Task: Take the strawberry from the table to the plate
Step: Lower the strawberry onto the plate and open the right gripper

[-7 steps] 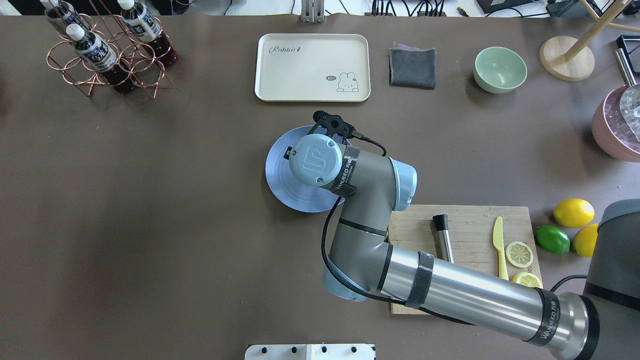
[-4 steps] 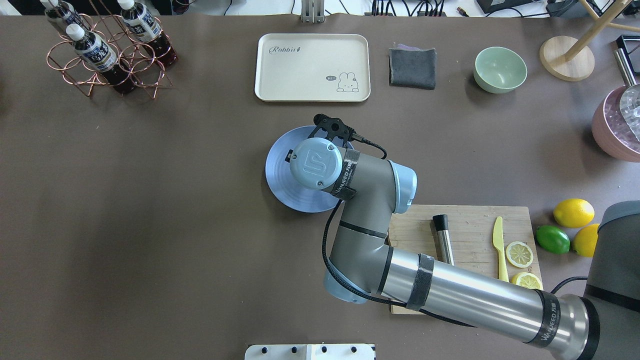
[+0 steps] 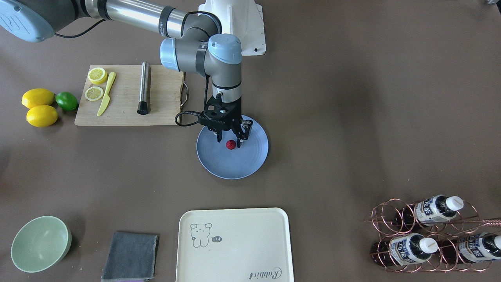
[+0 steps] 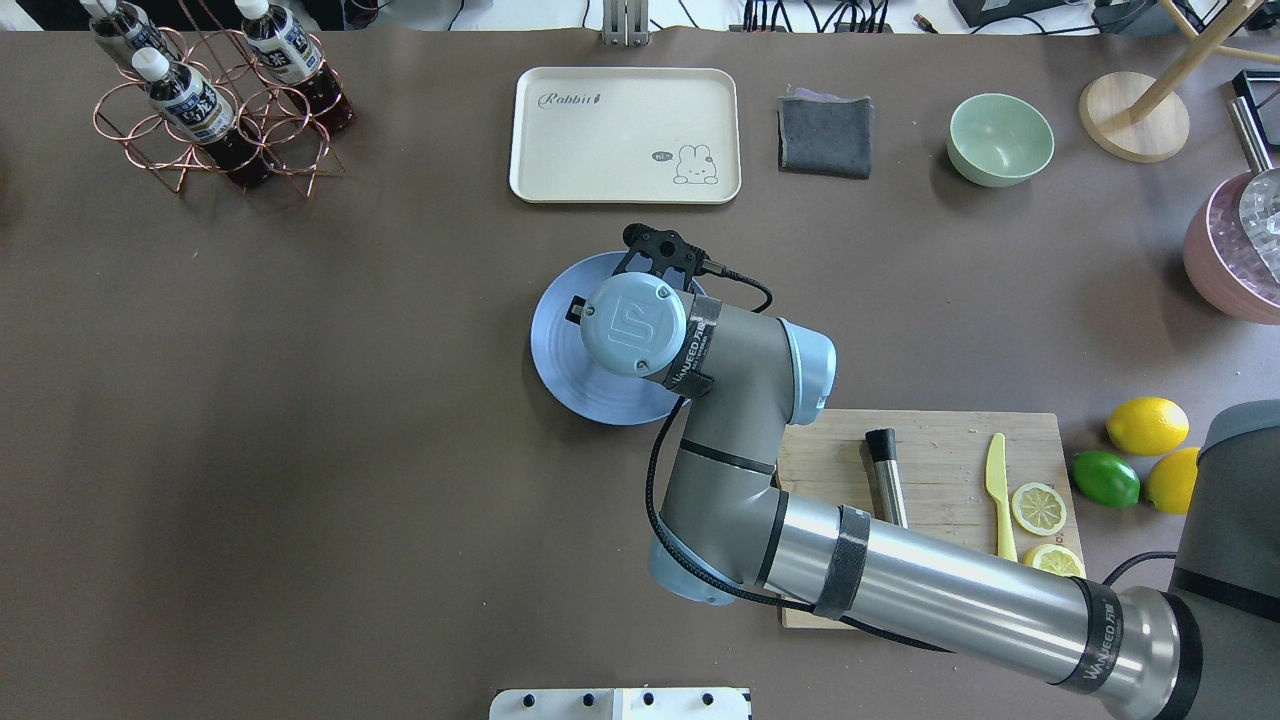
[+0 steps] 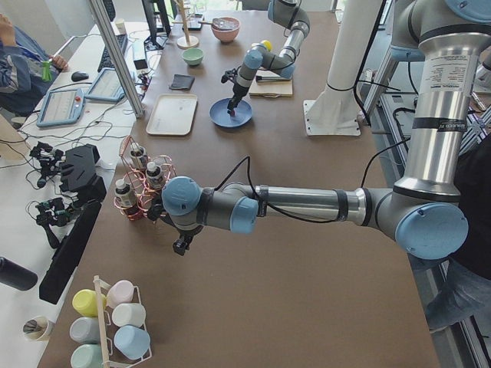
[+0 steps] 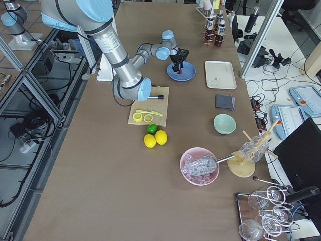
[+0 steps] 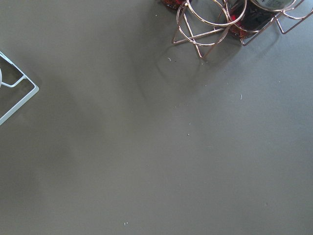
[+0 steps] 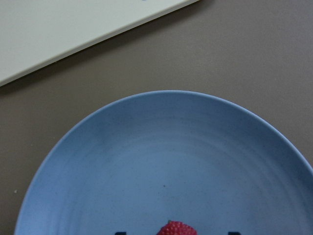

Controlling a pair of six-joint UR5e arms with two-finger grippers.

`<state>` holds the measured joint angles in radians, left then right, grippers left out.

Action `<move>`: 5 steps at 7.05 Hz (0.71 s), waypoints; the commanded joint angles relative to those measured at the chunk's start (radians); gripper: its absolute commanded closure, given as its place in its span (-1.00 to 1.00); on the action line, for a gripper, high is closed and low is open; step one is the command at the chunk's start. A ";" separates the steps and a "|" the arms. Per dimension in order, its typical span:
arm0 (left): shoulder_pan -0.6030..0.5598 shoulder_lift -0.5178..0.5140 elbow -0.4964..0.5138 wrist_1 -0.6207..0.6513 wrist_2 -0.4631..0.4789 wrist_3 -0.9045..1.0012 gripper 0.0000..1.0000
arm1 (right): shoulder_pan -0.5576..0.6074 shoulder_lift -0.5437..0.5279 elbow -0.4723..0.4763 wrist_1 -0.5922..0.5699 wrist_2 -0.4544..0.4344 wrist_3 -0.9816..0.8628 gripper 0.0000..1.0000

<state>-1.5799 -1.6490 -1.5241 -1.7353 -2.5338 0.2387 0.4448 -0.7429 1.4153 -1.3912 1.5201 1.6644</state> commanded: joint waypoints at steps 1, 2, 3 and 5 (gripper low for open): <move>-0.003 0.003 0.002 -0.006 0.004 0.001 -0.96 | 0.078 -0.004 0.054 -0.006 0.073 -0.024 -1.00; -0.002 -0.002 0.008 -0.004 0.016 0.001 -0.96 | 0.148 -0.027 0.073 -0.006 0.138 -0.078 -1.00; -0.003 0.012 0.004 0.000 0.056 -0.001 -0.96 | 0.226 -0.083 0.106 -0.006 0.210 -0.159 -1.00; -0.027 0.018 -0.016 0.064 0.165 -0.004 -0.96 | 0.377 -0.218 0.173 -0.015 0.369 -0.353 -1.00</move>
<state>-1.5894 -1.6338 -1.5245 -1.7115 -2.4163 0.2366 0.7287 -0.8772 1.5418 -1.4001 1.7922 1.4337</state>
